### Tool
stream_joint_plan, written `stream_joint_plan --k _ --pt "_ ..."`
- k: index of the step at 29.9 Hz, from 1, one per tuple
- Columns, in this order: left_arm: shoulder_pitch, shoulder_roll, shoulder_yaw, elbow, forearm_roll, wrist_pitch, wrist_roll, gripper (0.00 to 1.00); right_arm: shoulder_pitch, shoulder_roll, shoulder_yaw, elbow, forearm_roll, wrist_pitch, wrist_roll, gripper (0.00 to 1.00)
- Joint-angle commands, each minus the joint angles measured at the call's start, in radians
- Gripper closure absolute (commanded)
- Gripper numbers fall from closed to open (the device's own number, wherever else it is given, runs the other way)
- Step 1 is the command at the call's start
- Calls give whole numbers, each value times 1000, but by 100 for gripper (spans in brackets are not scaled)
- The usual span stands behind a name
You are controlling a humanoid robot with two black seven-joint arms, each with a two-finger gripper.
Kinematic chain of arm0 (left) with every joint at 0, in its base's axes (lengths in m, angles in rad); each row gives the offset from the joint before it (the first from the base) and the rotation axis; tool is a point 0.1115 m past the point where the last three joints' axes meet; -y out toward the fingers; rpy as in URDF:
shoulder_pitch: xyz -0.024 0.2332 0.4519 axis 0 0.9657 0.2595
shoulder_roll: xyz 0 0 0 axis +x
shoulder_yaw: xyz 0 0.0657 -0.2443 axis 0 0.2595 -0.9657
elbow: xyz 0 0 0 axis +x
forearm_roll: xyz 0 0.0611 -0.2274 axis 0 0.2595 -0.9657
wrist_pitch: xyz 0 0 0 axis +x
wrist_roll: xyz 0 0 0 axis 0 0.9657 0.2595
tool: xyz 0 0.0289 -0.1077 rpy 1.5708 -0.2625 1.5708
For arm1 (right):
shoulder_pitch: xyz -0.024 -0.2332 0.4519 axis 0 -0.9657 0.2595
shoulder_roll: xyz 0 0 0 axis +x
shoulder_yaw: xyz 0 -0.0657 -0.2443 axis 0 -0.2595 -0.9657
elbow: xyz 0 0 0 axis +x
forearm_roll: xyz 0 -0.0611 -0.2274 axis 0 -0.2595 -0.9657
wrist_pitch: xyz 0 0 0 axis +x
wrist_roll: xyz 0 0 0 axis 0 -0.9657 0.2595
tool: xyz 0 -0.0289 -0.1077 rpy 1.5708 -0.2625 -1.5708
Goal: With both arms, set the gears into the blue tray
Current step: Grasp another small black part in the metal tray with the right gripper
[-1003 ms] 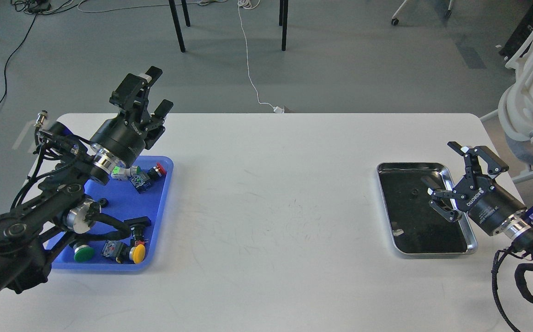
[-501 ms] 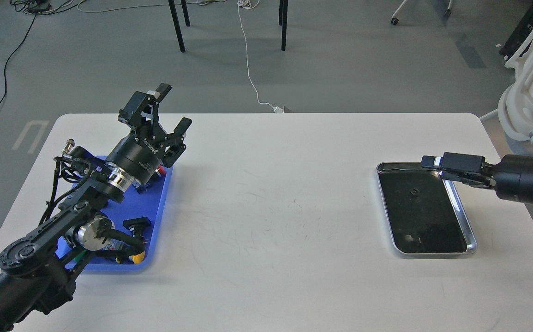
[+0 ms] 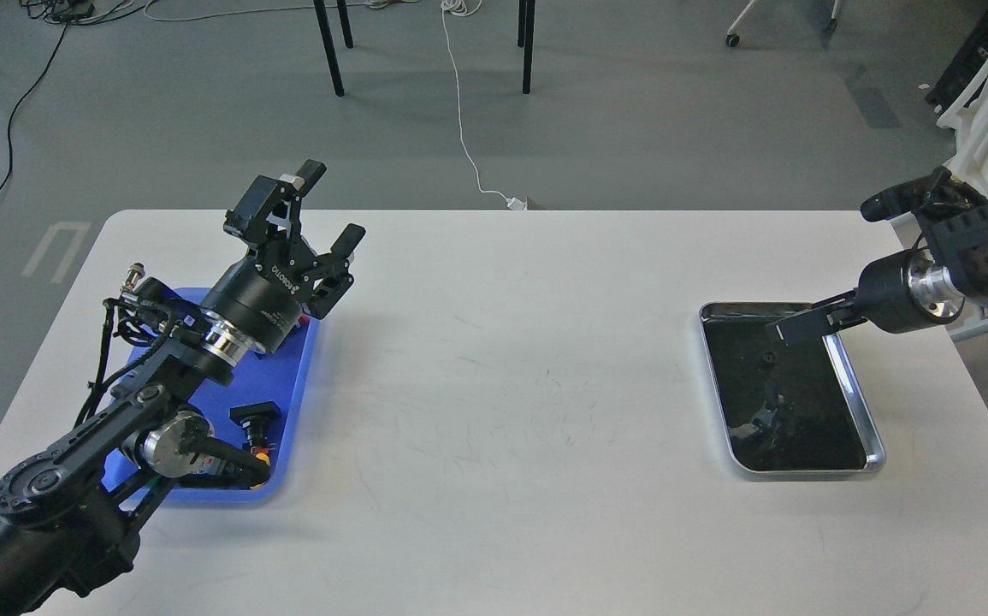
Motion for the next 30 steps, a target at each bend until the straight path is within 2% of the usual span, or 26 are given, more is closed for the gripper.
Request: stream_joint_plan --k 1,6,11,18,20,30 --pt "2 -1 -1 0 0 -1 -1 2 -5 57 -75 -62 -14 -63 0 6" --pt "3 -7 1 -3 0 -1 0 2 -36 129 -138 -122 -11 -138 0 7" --pt "5 -7 1 -9 3 -1 0 2 -47 157 -141 -134 -7 -144 0 10" --pt "29 -3 -1 -9 5 -9 0 2 -66 167 -143 -142 -7 -146 0 34" --pt "31 -4 -3 -9 5 -9 0 2 -73 169 -143 -145 -7 -147 0 38" --pt "29 -1 -3 -9 5 -9 -1 2 -100 175 -141 -165 -7 -176 0 38"
